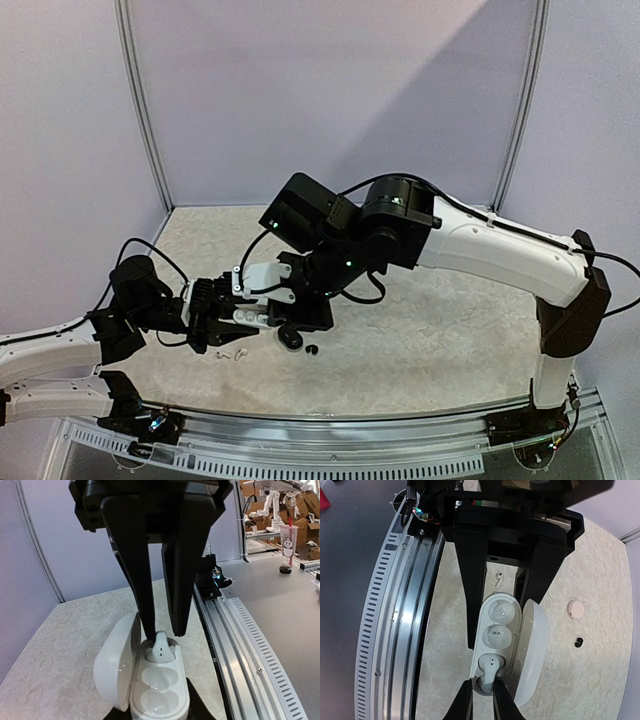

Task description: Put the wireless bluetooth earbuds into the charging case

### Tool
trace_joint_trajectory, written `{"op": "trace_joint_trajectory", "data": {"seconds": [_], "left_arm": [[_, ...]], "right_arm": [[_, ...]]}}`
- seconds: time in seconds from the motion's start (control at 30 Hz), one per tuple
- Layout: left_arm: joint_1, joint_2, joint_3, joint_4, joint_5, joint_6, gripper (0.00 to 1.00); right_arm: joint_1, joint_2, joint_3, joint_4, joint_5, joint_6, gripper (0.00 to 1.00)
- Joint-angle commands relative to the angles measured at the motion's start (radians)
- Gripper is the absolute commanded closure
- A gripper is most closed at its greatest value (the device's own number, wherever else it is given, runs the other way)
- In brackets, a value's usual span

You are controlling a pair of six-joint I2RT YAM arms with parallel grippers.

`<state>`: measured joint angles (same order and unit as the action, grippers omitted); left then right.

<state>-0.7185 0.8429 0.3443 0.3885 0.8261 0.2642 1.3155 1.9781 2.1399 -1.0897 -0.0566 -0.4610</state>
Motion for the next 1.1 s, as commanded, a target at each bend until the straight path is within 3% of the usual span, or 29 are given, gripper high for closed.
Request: {"op": "trace_joint_trajectory", "data": {"seconds": [0.0,0.37,0.5,0.63,0.77,0.93,1.07], "left_arm": [[-0.019,0.004,0.019,0.015,0.005,-0.004,1.0],[-0.008,0.005,0.002,0.01,-0.124,-0.176,1.0],[0.021,0.01,0.008,0.011,-0.147,-0.222,1.0],[0.064,0.008,0.029,0.042,-0.147,-0.304,1.0],[0.094,0.004,0.084,0.099,-0.138,-0.431,1.0],[0.109,0.016,0.157,0.129,-0.138,-0.544,1.0],[0.143,0.018,0.182,0.116,-0.171,-0.577,1.0]], "right_arm": [[0.004,0.016,0.024,0.007,0.027,0.003,0.84],[-0.01,-0.08,0.015,0.155,0.047,0.082,0.8],[-0.035,-0.159,-0.06,0.266,-0.009,0.154,0.76],[-0.111,-0.257,-0.234,0.419,-0.133,0.315,0.62],[-0.163,-0.389,-0.517,0.699,-0.146,0.492,0.36],[-0.187,-0.472,-0.72,0.968,-0.114,0.62,0.29],[-0.194,-0.436,-0.713,0.984,-0.084,0.642,0.28]]}}
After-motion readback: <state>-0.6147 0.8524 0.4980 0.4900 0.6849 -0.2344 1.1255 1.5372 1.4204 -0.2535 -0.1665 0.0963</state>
